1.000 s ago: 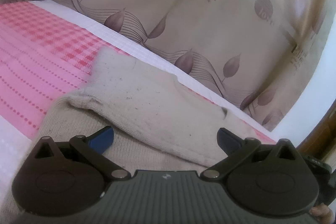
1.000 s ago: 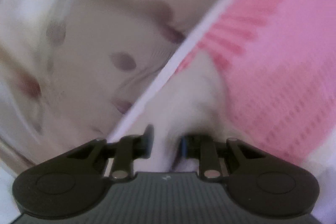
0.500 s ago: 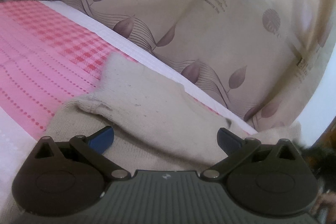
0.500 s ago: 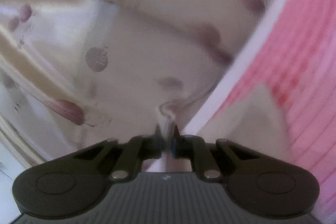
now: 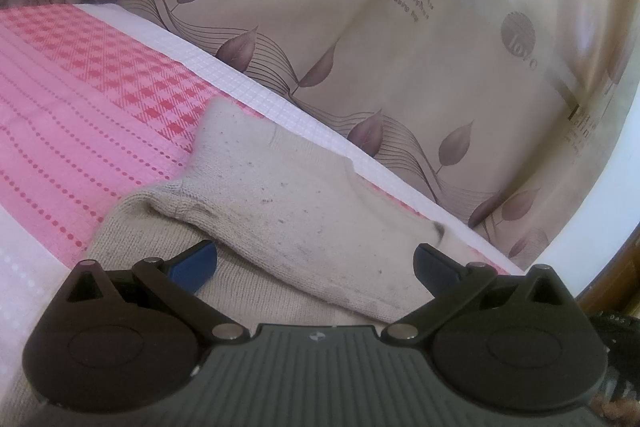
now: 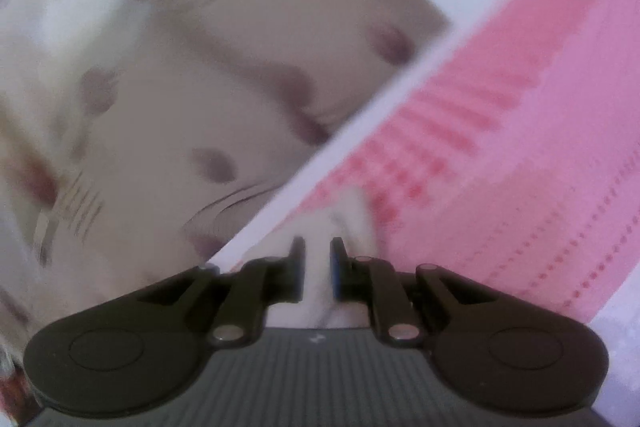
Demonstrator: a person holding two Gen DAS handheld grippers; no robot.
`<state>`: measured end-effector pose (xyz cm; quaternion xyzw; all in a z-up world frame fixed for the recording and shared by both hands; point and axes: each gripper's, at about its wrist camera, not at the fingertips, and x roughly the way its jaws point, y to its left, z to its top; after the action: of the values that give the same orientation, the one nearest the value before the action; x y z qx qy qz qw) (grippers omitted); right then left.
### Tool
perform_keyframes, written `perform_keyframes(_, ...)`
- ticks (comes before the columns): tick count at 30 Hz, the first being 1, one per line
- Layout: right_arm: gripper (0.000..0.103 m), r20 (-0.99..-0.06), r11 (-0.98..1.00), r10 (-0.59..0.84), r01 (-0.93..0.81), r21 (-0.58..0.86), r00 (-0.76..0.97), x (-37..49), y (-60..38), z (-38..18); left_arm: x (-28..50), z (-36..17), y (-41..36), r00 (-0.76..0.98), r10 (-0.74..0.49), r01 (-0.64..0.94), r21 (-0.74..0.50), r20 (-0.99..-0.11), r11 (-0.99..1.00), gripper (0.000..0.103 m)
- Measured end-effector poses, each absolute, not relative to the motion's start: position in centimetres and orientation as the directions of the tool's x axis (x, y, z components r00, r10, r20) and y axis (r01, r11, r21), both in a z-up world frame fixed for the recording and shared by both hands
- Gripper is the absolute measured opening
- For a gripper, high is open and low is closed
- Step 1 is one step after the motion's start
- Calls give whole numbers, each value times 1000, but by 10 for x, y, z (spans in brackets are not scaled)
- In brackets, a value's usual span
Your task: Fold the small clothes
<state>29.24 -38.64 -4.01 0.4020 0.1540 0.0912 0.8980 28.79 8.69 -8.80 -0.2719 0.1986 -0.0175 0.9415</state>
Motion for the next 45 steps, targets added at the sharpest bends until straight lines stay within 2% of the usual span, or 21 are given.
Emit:
perform_keyframes(2,12,-227,733,320,-89,674,920,297,-369,-30,288,-88,87,921,-141,-75,-519,-364,851,103)
perform_keyframes(5,12,-398,819,335,-55,571,854,321,-346,-40,288,-88,86,921,-141,-76,-520,-364,851,103)
perform_keyframes(10,12,-392,824,345,-75,562,853,325,-343,-42,289,-88,90,921,-133,-87,-527,-365,845,103)
perform_keyframes(13,12,-388,782,370,-57,621,844,307,-356,-42,287,-84,88,907,-136,-81,-483,-398,872,103)
perform_keyframes(14,19,-379,773,365,-50,633,851,289,-358,-38,281,-80,86,893,-145,-65,-441,-425,895,101)
perform_keyframes(16,40,-300,751,421,-143,645,856,242,-361,-31,255,-73,82,882,-188,19,-367,-431,930,101)
perform_keyframes(18,93,-211,741,479,-264,618,852,179,-367,-34,214,-71,82,887,-241,115,-317,-394,942,103)
perform_keyframes(19,99,-192,759,465,-277,589,864,151,-369,-37,195,-71,83,883,-262,148,-298,-388,943,103)
perform_keyframes(21,100,-176,793,428,-275,544,887,93,-378,-50,162,-72,85,870,-291,194,-268,-398,944,103)
perform_keyframes(24,100,-171,786,395,-236,571,903,34,-396,-71,118,-75,93,859,-317,224,-262,-403,939,103)
perform_keyframes(26,100,-137,771,383,-234,593,913,6,-403,-83,98,-80,100,853,-334,237,-272,-402,933,103)
perform_keyframes(28,99,-149,794,361,-219,568,921,-11,-402,-91,82,-87,105,852,-325,226,-273,-409,935,103)
perform_keyframes(31,99,-186,829,327,-187,527,927,-15,-400,-100,68,-92,119,855,-316,194,-312,-410,930,102)
perform_keyframes(34,97,-164,819,327,-192,541,931,-15,-395,-104,63,-93,132,851,-325,171,-367,-412,914,101)
perform_keyframes(40,97,-214,849,330,-190,492,919,-2,-379,-111,63,-100,152,840,-321,113,-437,-438,892,100)
perform_keyframes(42,97,-231,859,338,-199,471,912,4,-373,-108,62,-100,154,842,-322,114,-440,-433,891,97)
perform_keyframes(43,95,-236,857,347,-204,474,908,5,-372,-108,62,-100,154,840,-325,118,-438,-435,891,94)
perform_keyframes(44,86,-242,854,354,-206,479,904,7,-371,-107,60,-100,154,836,-329,127,-428,-440,895,87)
perform_keyframes(45,69,-252,855,352,-201,478,901,8,-370,-106,59,-101,152,833,-326,134,-410,-446,902,83)
